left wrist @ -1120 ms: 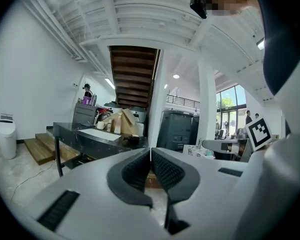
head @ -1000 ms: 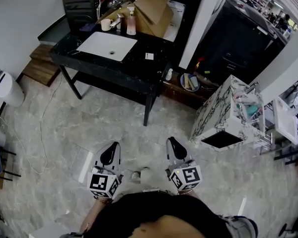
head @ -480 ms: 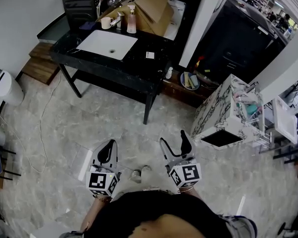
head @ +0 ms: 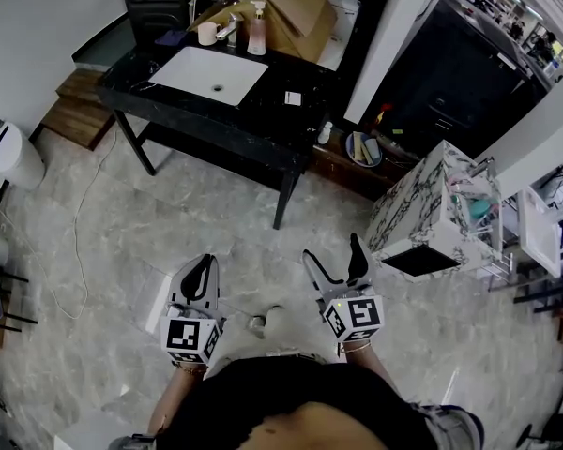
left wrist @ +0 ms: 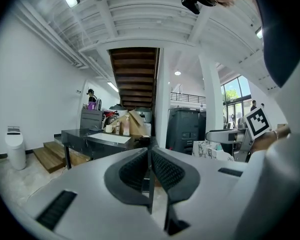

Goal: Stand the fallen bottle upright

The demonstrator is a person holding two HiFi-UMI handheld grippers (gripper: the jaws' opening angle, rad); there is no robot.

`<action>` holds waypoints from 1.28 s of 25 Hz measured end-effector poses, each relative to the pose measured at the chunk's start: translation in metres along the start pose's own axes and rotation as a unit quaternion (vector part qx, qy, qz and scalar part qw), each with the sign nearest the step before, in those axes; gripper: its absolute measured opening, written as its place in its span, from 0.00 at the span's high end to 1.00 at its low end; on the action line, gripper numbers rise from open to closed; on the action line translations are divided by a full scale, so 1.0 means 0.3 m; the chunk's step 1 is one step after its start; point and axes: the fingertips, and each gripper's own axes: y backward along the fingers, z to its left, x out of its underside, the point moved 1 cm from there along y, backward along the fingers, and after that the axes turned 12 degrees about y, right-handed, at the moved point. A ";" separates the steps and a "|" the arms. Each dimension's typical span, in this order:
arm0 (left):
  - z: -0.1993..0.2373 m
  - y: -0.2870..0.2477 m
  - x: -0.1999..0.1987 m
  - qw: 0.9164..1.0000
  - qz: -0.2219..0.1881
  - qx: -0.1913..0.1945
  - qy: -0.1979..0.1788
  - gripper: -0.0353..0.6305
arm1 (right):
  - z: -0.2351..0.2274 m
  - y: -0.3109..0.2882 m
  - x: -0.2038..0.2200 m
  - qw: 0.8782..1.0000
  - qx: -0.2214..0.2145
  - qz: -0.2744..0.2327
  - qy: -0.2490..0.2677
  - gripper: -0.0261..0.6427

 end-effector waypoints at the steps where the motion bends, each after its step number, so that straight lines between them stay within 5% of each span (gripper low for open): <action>1: 0.009 -0.003 0.005 1.000 0.003 -0.001 0.001 0.94 | -0.001 -0.017 -0.001 1.000 -0.002 0.001 0.004 0.31; 15: 0.125 -0.221 -0.013 1.000 0.009 -0.023 0.010 0.94 | -0.160 -0.325 -0.016 1.000 -0.014 -0.009 0.014 0.29; 32: 0.355 -0.913 -0.248 0.997 -0.006 -0.078 0.029 0.94 | -0.472 -1.143 -0.054 0.988 -0.128 0.019 0.089 0.29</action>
